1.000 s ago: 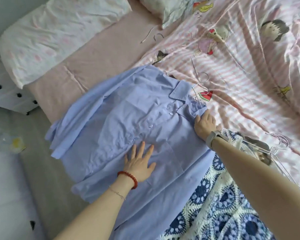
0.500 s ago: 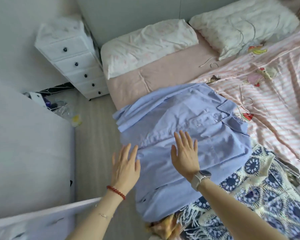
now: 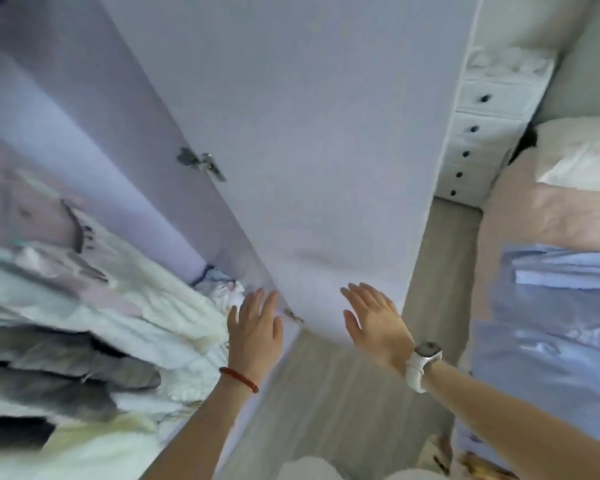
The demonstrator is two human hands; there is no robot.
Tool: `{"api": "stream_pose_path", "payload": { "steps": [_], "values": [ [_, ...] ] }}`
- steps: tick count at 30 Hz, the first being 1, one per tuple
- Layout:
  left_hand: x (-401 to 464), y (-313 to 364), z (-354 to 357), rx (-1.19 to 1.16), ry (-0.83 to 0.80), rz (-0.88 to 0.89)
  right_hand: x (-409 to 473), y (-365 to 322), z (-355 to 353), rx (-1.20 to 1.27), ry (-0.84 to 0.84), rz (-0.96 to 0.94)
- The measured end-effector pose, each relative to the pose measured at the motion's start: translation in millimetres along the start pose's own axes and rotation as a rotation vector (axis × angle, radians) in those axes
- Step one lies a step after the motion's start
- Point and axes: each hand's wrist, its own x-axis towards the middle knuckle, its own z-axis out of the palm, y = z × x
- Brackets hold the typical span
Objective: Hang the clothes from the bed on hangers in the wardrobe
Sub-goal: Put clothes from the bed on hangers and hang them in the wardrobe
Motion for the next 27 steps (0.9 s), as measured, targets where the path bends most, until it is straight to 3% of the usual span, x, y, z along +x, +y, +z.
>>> {"api": "stream_pose_path", "payload": {
  "steps": [6,10,13,15,21,25,27],
  "values": [
    [-21,-141,-83,0.069,0.331,-0.308,80,-143,24,0.144,-0.030,-0.287],
    [-21,-203,-145,0.177,0.599,-0.412,138,-231,24,0.280,-0.054,-0.464],
    [-13,-241,-182,0.242,0.699,-0.492,179,-300,20,0.453,-0.090,-0.526],
    [-5,-262,-198,0.246,0.683,-0.561,205,-344,19,0.592,-0.162,-0.535],
    [16,-295,-208,0.379,0.508,-0.606,272,-450,13,1.024,-0.551,-0.315],
    [14,-313,-201,0.460,0.476,-0.571,301,-482,-4,1.305,-0.838,-0.187],
    [11,-318,-199,0.486,0.459,-0.559,313,-486,-8,1.345,-0.870,-0.105]
  ]
}}
